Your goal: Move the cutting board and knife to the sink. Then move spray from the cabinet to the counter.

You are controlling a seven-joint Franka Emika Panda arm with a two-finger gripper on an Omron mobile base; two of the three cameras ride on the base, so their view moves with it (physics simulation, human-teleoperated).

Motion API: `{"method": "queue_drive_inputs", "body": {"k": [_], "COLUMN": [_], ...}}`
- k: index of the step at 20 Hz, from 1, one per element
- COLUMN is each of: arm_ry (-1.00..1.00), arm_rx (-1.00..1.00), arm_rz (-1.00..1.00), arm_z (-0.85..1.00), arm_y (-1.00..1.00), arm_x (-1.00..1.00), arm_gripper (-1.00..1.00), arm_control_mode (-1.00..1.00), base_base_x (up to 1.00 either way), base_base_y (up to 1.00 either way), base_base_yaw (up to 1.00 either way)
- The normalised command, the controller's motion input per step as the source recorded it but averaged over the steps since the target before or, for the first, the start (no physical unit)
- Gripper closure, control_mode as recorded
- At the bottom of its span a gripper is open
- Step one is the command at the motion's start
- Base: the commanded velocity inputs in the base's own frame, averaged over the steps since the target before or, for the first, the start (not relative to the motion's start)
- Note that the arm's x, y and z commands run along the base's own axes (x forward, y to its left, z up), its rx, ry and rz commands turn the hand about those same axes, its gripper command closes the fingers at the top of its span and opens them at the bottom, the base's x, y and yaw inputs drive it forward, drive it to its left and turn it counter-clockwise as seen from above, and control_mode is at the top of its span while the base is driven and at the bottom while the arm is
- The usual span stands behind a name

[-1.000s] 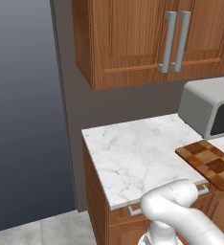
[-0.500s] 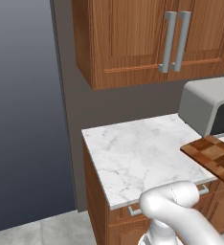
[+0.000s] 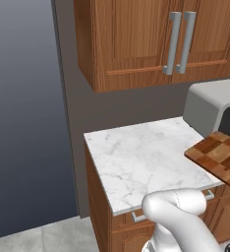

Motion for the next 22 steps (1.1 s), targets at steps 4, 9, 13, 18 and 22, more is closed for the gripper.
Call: {"method": "queue_drive_inputs", "body": {"k": [4,9,13,18,22], "arm_ry": [-0.12,-0.15,-0.13,-0.04,0.0], "arm_rx": [-0.29,-0.27,-0.26,-0.26,-0.31], "arm_rz": [0.0,0.0,0.0,0.0,0.0], "arm_z": [0.82,0.9,0.76,0.71,0.62], "arm_y": [0.42,0.31,0.35,0.32,0.33], "arm_x": [-0.29,-0.24,-0.31,-0.35,-0.37], "arm_gripper": [1.0,1.0,1.0,1.0,1.0], "arm_control_mode": [-1.0,-1.0,-1.0,-1.0,-1.0], "base_base_x": [0.0,0.0,0.0,0.0,0.0], "base_base_y": [0.0,0.0,0.0,0.0,0.0], "base_base_yaw": [0.0,0.0,0.0,0.0,0.0]}}
